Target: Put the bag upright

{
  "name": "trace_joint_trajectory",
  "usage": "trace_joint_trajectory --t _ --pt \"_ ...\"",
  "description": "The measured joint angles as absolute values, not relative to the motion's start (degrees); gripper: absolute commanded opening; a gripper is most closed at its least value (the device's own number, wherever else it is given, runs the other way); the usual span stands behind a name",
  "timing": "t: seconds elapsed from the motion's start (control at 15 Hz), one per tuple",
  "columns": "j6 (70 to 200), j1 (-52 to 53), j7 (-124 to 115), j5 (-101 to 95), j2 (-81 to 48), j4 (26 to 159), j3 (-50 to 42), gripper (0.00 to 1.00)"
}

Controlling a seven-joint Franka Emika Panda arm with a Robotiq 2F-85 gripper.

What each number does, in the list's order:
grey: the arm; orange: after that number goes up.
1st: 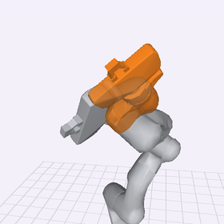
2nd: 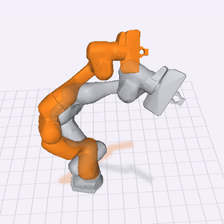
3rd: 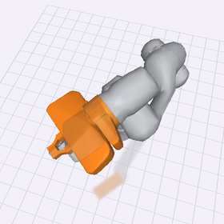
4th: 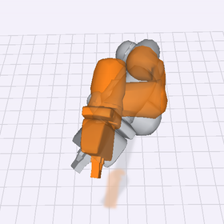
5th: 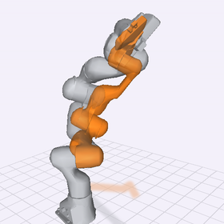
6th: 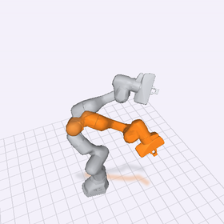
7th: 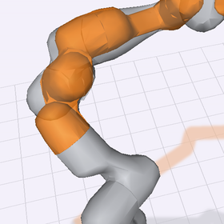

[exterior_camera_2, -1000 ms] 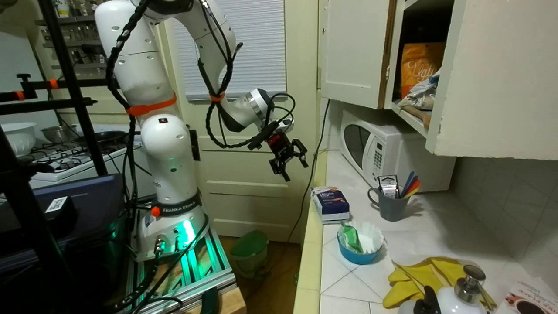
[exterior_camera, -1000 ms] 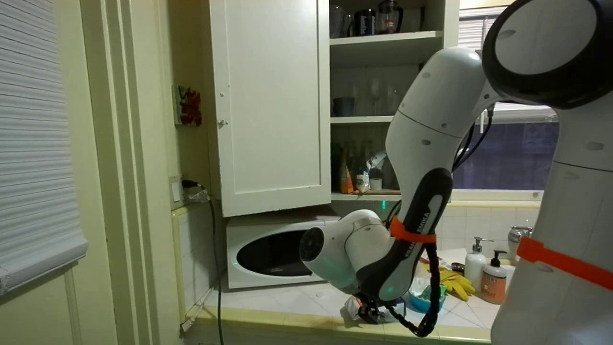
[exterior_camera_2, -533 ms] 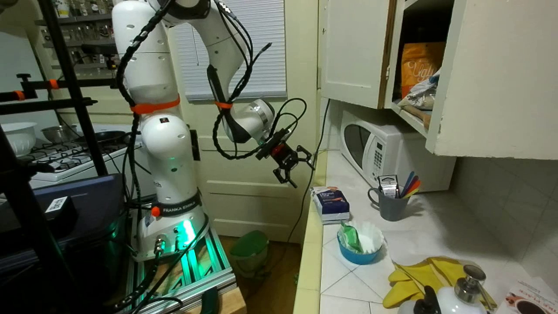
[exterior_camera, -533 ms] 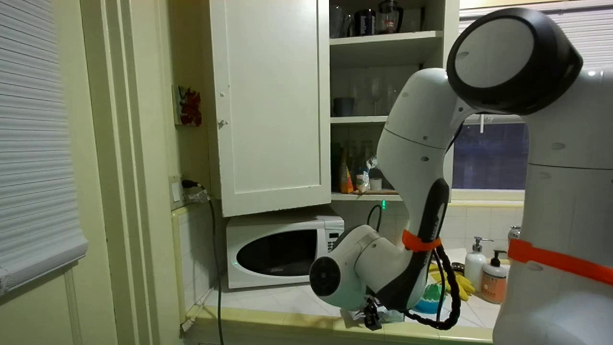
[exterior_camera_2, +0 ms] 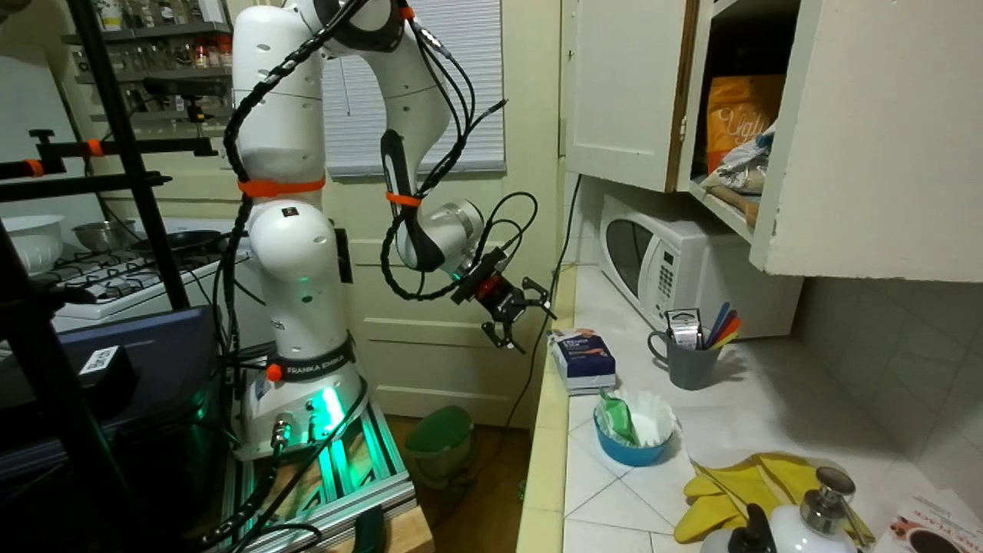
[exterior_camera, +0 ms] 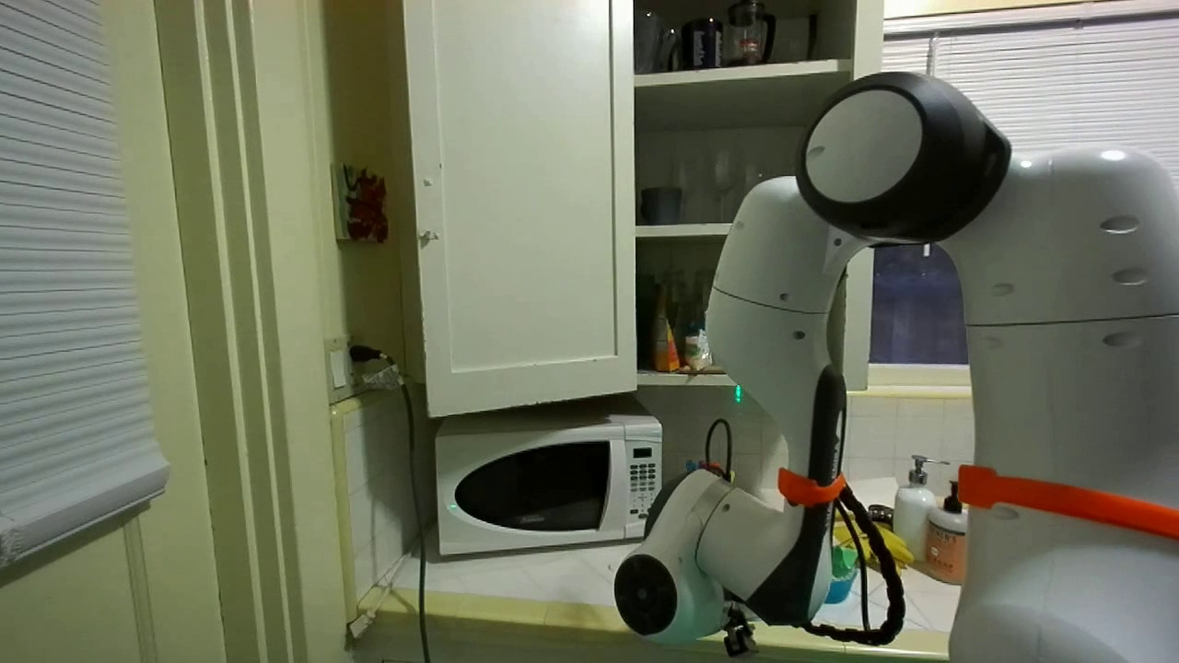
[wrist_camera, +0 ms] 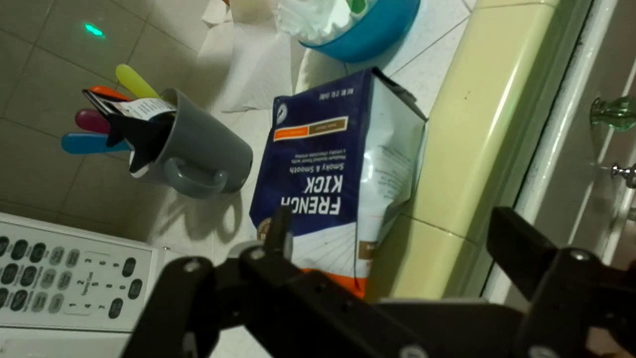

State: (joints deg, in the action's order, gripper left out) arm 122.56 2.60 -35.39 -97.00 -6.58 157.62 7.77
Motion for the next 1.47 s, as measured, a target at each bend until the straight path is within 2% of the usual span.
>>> trace_joint_trajectory --t 1.13,1.47 --pt "122.4 2.85 -41.11 -96.06 -10.74 154.2 7.75 1.0" --pt "121.48 4.12 -49.76 -97.54 -12.09 153.28 8.48 1.0"
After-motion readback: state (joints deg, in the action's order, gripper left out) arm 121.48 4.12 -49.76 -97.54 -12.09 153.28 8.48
